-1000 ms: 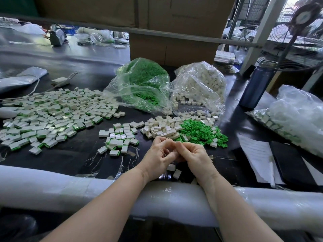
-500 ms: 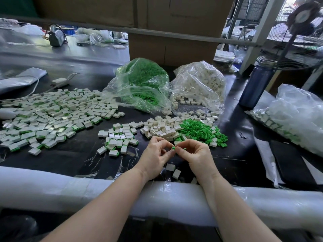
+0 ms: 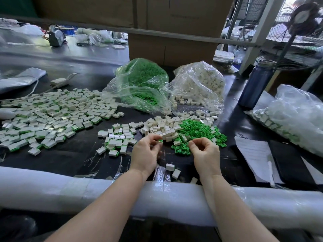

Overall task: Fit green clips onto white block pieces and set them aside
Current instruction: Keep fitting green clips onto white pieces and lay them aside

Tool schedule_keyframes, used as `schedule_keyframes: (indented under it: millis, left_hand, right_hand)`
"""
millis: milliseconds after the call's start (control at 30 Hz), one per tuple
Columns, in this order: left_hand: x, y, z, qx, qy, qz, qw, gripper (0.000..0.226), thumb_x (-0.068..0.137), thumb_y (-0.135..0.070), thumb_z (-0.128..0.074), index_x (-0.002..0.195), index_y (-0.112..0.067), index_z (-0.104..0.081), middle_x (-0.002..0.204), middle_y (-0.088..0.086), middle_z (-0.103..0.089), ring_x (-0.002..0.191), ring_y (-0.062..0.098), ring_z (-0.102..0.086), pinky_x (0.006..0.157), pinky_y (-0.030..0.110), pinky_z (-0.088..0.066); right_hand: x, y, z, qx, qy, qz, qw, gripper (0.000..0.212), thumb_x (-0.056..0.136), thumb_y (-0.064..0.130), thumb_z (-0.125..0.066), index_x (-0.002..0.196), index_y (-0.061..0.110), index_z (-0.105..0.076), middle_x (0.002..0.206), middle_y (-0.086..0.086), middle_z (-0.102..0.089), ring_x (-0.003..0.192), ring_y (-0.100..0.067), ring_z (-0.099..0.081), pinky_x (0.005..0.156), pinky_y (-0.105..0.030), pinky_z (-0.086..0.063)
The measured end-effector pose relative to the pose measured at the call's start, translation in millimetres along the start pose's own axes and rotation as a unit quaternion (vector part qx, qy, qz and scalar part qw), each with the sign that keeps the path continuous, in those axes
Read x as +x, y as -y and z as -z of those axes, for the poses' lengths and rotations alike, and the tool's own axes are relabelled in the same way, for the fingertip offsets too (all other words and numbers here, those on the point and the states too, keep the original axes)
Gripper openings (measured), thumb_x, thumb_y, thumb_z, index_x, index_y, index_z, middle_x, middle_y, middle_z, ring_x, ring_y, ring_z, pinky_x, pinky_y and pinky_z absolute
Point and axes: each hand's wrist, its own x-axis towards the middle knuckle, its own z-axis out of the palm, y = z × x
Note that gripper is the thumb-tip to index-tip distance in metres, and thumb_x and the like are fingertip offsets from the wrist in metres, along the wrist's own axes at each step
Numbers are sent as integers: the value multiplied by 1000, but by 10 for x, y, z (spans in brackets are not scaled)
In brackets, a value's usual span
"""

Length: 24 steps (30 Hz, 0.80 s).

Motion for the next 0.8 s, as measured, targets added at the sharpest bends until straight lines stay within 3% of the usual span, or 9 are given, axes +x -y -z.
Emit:
schedule_keyframes:
  millis: [100,200,333,533,700,800]
  left_hand:
    - [27,29,41,66,-87,1,994,21,89,-4,-56,105,-13,-67,100,8,-64,88,17,-62,81,28,-54]
    - [50,54,48,96,-119,16,988,24,89,-3,-56,109,-10,-66,114,10,-53,96,18,-56,87,16,-40]
    - [58,78,39,151,-110,44,981,31,88,-7,-59,118,1,-58,126,11,-39,112,22,-46,90,11,-28]
    - [40,54,20,216,-60,68,972,35,91,-16,-56,119,5,-53,136,14,-29,126,28,-31,105,26,-27]
    - [9,39,12,238,-34,33,970,44,91,-19,-56,131,-2,-48,142,11,-28,134,25,-22,114,32,-22]
    - [0,40,-3,249,-32,-14,968,41,89,-18,-57,129,-7,-52,137,6,-34,131,22,-26,112,32,-25]
  right_hand:
    - [23,-40,-8,-33,-8,-22,999,11,84,11,-66,75,15,-63,73,-3,-62,72,-18,-55,68,-25,-44]
    - [26,-46,-12,-56,-3,-26,998,10,86,9,-63,79,17,-63,78,-3,-62,76,-19,-57,71,-27,-44]
    - [26,-38,-6,-75,1,-29,997,11,85,5,-61,83,15,-66,82,-5,-64,78,-19,-58,74,-27,-45]
    - [27,-47,-24,-124,24,-19,992,13,87,6,-58,94,13,-67,94,-6,-65,83,-16,-55,74,-23,-39]
    - [-20,-8,-78,-207,87,78,971,29,89,7,-56,116,17,-63,118,4,-57,115,-15,-48,94,-17,-31]
    - [-39,11,-117,-264,145,88,950,41,94,15,-51,132,30,-51,140,9,-44,131,-12,-32,107,-26,-21]
